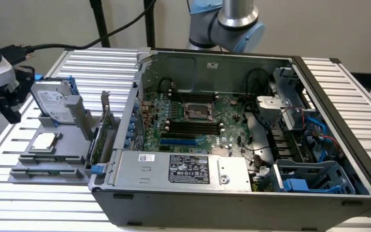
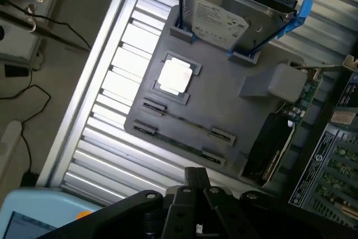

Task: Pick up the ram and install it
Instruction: 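Pick up the ram and move it above insertion slot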

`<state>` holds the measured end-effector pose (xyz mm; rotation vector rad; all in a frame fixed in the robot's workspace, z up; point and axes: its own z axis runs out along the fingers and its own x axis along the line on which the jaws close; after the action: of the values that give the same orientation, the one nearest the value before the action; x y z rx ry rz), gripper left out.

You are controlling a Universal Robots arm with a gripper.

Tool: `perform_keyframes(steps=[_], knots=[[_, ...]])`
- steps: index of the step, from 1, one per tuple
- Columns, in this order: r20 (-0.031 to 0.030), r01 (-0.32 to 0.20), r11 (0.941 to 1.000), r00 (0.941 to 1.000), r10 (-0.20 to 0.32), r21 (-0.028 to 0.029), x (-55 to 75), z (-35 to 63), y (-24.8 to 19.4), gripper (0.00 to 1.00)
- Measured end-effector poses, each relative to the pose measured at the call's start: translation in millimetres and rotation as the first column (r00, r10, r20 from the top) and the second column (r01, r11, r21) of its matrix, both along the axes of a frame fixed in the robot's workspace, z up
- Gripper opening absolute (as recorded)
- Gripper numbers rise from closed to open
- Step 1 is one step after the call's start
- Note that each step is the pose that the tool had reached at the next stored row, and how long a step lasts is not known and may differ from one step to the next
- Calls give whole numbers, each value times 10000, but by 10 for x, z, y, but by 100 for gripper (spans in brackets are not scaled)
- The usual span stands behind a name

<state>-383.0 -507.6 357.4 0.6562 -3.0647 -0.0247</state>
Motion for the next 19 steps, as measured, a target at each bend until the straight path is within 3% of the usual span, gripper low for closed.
perform_keyframes(steps=[5,9,14,19], knots=[[-3,-908,9959,9959,908,0,0,-25,0,11],[-4,-1628,9867,9867,1628,1,0,-43,0,11],[-5,-2513,9679,9679,2513,0,0,-65,0,11],[-19,-3392,9407,9407,3392,5,0,-86,0,11]])
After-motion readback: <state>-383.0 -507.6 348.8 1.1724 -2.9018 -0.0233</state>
